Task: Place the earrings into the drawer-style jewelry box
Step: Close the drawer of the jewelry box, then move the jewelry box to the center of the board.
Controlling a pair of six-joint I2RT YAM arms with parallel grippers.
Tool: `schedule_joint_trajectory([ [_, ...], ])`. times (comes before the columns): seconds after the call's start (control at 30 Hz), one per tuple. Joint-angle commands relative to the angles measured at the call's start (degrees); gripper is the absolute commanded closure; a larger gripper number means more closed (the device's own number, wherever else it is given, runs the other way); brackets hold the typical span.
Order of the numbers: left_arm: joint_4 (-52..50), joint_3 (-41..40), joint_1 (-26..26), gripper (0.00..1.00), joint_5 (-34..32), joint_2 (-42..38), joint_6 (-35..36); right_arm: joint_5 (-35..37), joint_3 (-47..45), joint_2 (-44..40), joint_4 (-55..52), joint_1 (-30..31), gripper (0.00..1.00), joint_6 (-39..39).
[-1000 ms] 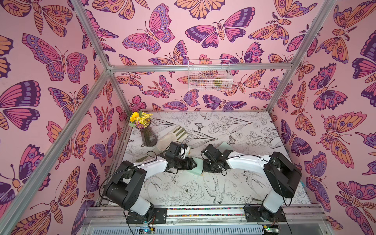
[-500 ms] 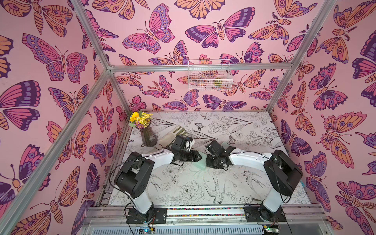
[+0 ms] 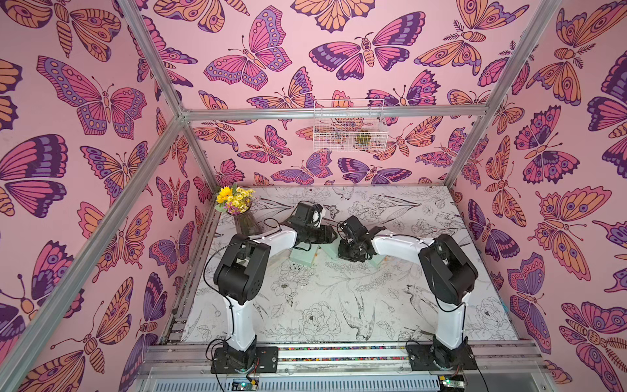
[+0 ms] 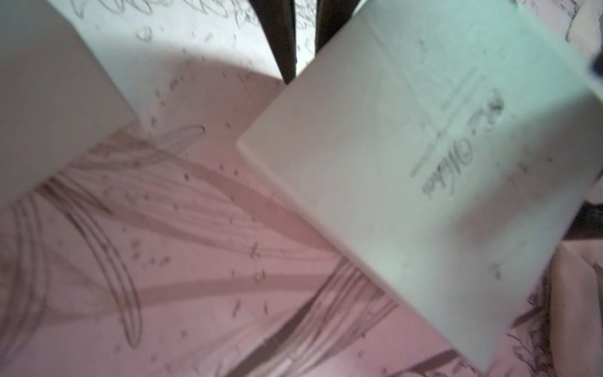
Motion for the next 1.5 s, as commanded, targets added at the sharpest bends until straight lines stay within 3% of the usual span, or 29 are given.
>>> schedule_joint_trajectory([
  [0.0,-5.02,4.05,-0.09,0.24,2.75,2.32,2.12,-1.69,4.03,1.46,2.73,-0.73,0.84,-2.57],
  [0.2,-6.79,4.90,1.20,0.13,-1.44,-0.79,2.66,-0.93,-0.46,-6.51,1.23,-1.61,0.71,-5.61],
  [0.37,-6.66,2.31,0.96,0.04,-3.84,-6.51,2.42,4.50,-5.31,-15.70,-1.83,-3.04,0.57,-10.50],
  [0.53,-6.72,-1.11,0.19,0.03,-4.66,-11.27,1.81,7.91,-10.12,-21.33,-2.32,-7.04,0.41,-16.10],
  [0.63,-6.71,-4.72,-1.61,0.03,-5.69,-16.45,1.68,10.43,-12.97,-25.24,-2.36,-10.03,0.33,-17.75],
  [0.83,-5.38,-12.71,-10.21,0.00,-12.97,-24.61,0.98,6.51,-17.23,-25.92,1.71,-19.30,0.21,-19.78],
  [1.07,-2.62,-17.36,-13.66,0.01,-11.58,-24.85,-4.30,-3.42,-13.81,-16.29,4.29,-24.69,0.20,-24.66],
  [1.47,-4.07,-16.84,-12.94,0.00,-12.57,-26.37,-2.53,-15.26,-5.85,-5.15,-1.35,-26.20,0.30,-34.37],
])
